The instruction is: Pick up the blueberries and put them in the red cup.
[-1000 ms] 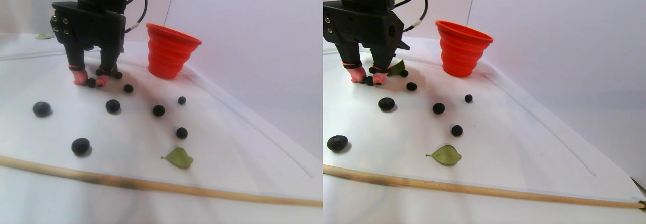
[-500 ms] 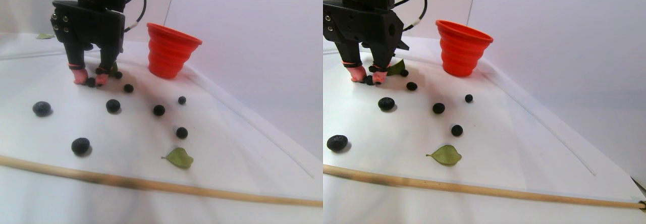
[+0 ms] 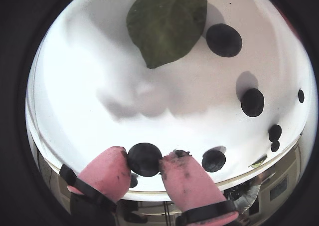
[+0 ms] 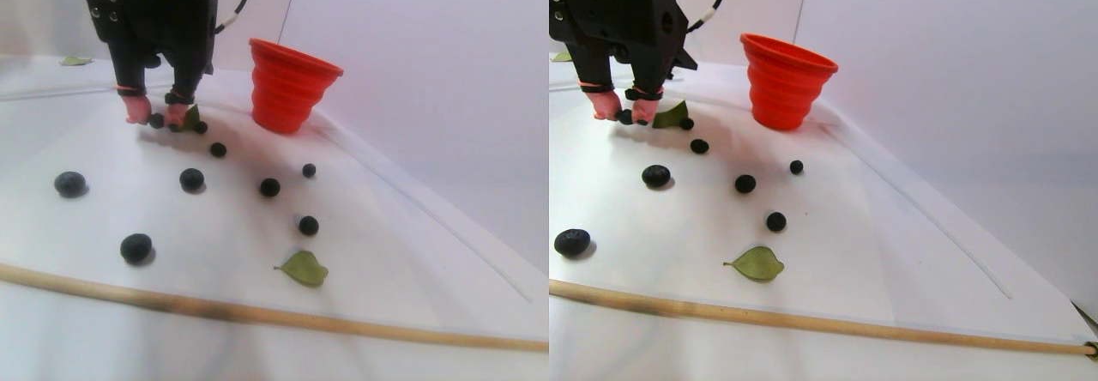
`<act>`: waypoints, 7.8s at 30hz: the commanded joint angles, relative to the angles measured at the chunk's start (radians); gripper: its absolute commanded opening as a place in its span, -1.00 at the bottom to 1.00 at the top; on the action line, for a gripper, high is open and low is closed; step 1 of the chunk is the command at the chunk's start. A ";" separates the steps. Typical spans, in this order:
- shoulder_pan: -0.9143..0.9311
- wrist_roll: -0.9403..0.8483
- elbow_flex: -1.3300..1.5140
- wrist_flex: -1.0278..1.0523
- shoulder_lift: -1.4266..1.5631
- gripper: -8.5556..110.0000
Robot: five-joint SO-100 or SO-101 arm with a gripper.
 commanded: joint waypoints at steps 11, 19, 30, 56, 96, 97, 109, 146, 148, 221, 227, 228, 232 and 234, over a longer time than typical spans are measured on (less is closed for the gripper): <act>0.057 -0.009 -0.014 0.164 0.270 -0.67; 0.095 -0.018 -0.029 0.252 0.368 -0.67; 0.158 -0.023 -0.046 0.356 0.512 -0.68; 0.351 -0.095 -0.261 0.402 0.515 -0.67; 0.497 -0.143 -0.344 0.172 0.298 -0.57; 0.494 -0.144 -0.341 0.173 0.299 -0.57; 0.430 -0.126 -0.360 0.325 0.374 -0.58; 0.176 -0.072 -0.144 0.354 0.365 -0.59; 0.173 -0.078 -0.126 0.331 0.354 -0.59; 0.141 -0.127 -0.218 -0.095 -0.147 -0.59; 0.153 -0.141 -0.227 -0.097 -0.153 -0.59; 0.156 -0.143 -0.230 -0.097 -0.156 -0.59; 0.161 -0.147 -0.242 -0.097 -0.169 -0.59; 0.166 -0.149 -0.247 -0.097 -0.172 -0.59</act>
